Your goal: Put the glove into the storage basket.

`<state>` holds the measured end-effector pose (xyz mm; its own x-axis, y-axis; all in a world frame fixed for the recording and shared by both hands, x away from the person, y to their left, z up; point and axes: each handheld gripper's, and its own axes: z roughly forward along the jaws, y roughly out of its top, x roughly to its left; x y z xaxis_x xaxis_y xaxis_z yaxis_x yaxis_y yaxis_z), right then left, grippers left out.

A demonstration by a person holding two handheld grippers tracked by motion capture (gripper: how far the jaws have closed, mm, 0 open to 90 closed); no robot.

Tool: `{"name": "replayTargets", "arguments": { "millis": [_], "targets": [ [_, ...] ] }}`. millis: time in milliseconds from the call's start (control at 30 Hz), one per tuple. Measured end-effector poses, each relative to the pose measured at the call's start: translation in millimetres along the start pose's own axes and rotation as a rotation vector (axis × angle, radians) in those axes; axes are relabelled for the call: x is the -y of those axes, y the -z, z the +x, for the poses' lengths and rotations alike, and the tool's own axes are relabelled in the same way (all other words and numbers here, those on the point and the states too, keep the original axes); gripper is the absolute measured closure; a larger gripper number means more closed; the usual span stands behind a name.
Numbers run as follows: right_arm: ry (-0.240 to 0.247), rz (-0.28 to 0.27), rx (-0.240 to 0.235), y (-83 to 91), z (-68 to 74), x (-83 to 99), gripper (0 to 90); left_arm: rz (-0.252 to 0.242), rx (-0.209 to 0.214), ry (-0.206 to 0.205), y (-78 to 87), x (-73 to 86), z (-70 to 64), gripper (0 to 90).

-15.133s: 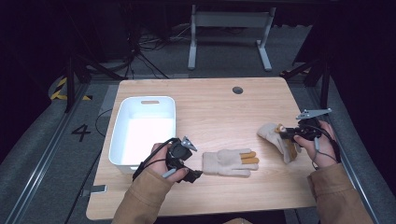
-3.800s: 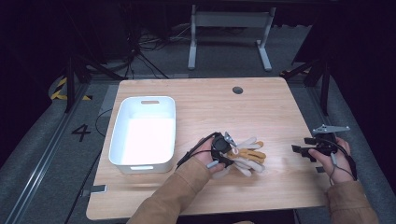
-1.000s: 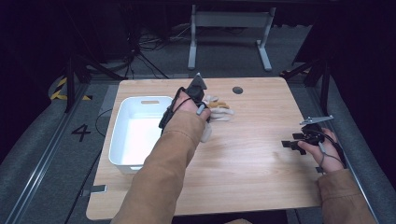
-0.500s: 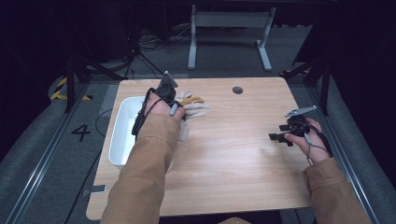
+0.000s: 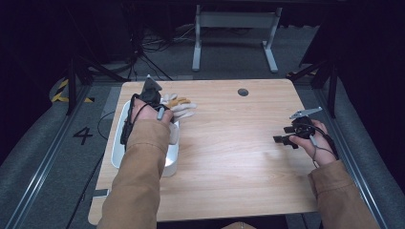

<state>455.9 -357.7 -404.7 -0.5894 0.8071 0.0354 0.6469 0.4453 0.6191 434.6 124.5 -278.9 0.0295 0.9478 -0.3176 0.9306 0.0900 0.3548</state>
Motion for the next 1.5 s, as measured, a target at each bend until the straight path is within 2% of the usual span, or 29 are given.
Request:
{"name": "replayTargets", "arguments": {
  "millis": [67,200,400,567,633,800,1033,1300,1500],
  "targets": [
    [-0.007,0.001,0.003,0.6,-1.1,0.9,29.7,-0.006,-0.022,0.017,1.0,-1.9,5.5,69.9],
    [-0.012,0.011,-0.002,-0.9,-2.0,3.1,29.4,-0.024,-0.027,0.070,1.3,-4.7,20.1,69.8],
    [-0.020,0.015,-0.001,0.2,-2.1,4.6,29.1,-0.037,-0.037,0.117,1.8,-5.4,37.5,69.8],
    [-0.019,0.017,0.004,0.1,-1.8,6.5,29.1,-0.048,-0.036,0.136,4.2,-5.2,43.7,69.9],
    [-0.018,0.017,0.003,0.3,-1.7,7.1,29.1,-0.053,-0.026,0.155,3.1,-5.3,46.9,69.9],
    [-0.024,0.019,0.007,1.8,-1.5,9.4,29.1,-0.061,-0.049,0.182,-2.0,-6.1,55.3,69.8],
    [-0.032,0.024,0.012,3.1,-3.9,13.1,29.1,-0.074,-0.039,0.205,-25.3,-1.5,64.5,69.8],
    [-0.036,0.032,0.012,2.6,-4.0,14.6,28.9,-0.037,-0.044,0.227,-46.1,4.3,74.7,69.6],
    [-0.017,0.039,0.007,1.0,-2.4,14.8,28.9,-0.029,-0.050,0.236,-60.2,8.7,80.8,69.5]
  ]
}}
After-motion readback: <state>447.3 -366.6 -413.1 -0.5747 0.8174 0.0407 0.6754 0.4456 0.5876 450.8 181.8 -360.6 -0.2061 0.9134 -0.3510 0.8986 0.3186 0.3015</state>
